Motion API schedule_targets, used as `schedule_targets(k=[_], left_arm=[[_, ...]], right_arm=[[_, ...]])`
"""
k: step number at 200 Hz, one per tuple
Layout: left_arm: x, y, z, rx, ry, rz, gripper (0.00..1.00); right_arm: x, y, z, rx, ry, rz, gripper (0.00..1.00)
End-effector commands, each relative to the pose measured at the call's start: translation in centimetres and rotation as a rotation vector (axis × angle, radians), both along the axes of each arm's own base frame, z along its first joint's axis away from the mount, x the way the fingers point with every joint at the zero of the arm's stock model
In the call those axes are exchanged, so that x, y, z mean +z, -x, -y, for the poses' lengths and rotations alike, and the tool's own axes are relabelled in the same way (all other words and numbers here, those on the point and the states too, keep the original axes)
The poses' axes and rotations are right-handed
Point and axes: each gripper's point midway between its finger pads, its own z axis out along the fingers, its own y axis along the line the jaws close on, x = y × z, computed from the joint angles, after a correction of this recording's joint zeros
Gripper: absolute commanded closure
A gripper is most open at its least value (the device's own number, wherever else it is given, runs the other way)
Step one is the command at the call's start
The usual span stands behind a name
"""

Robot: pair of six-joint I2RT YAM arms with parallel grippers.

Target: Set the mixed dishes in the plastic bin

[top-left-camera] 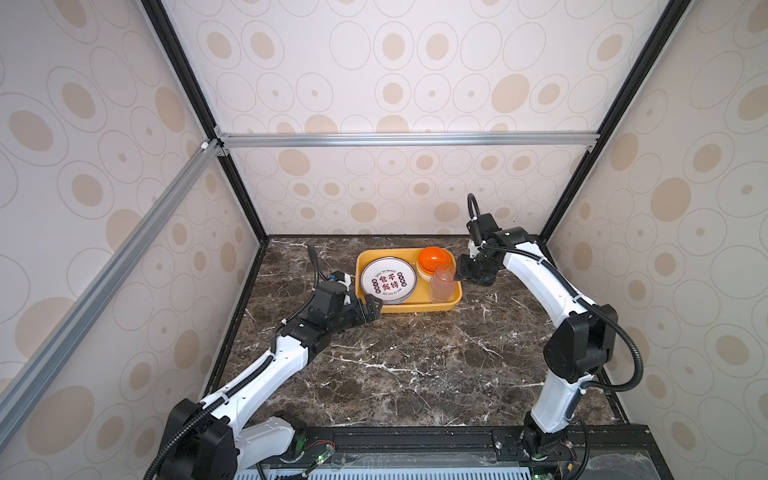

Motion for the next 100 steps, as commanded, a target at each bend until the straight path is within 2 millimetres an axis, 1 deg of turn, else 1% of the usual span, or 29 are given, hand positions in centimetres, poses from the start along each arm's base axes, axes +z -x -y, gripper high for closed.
schedule_targets(k=[1, 12, 15, 16, 19, 21, 23, 38, 52, 68, 70, 72, 83, 100], left_arm=[[1.7, -1.6, -2.4, 0.059, -0.091, 0.046, 0.02], [2.0, -2.3, -3.6, 0.094, -0.126, 0.062, 0.02], [2.1, -2.4, -3.9, 0.102, -0.136, 0.063, 0.02], [2.1, -2.5, -4.0, 0.106, -0.140, 0.064, 0.02], [2.2, -2.7, -4.4, 0.123, -0.152, 0.070, 0.02], [2.3, -2.8, -4.7, 0.133, -0.160, 0.074, 0.02], [2.4, -2.9, -4.9, 0.139, -0.167, 0.077, 0.02], [2.9, -3.6, -6.8, 0.202, -0.229, 0.113, 0.02], [3.5, -4.1, -8.4, 0.260, -0.293, 0.161, 0.02], [4.1, -4.3, -10.5, 0.336, -0.362, 0.217, 0.02], [4.1, -4.3, -10.8, 0.344, -0.372, 0.222, 0.02], [4.2, -4.4, -11.0, 0.352, -0.381, 0.228, 0.02], [4.6, -4.4, -12.4, 0.390, -0.442, 0.258, 0.02], [5.1, -4.4, -14.3, 0.446, -0.518, 0.312, 0.02]], right_arm=[[1.2, 0.0, 0.7, -0.016, 0.022, 0.082, 0.33], [1.1, 0.3, 1.1, -0.020, 0.024, 0.096, 0.31], [1.1, 0.4, 1.3, -0.024, 0.025, 0.102, 0.29], [1.1, 0.4, 1.3, -0.025, 0.026, 0.102, 0.25], [1.1, 0.5, 1.5, -0.029, 0.029, 0.107, 0.06], [1.0, 0.5, 1.7, -0.031, 0.032, 0.110, 0.01], [1.0, 0.6, 1.8, -0.036, 0.034, 0.112, 0.00], [0.7, 0.9, 2.7, -0.053, 0.043, 0.131, 0.00], [0.4, 1.1, 4.0, -0.081, 0.070, 0.159, 0.00], [0.2, 1.4, 5.0, -0.104, 0.094, 0.191, 0.00], [0.1, 1.3, 5.9, -0.125, 0.100, 0.192, 0.00], [0.1, 1.2, 6.2, -0.134, 0.102, 0.199, 0.00], [0.0, 1.3, 7.3, -0.156, 0.134, 0.229, 0.00], [0.1, 1.3, 9.8, -0.220, 0.247, 0.291, 0.00]])
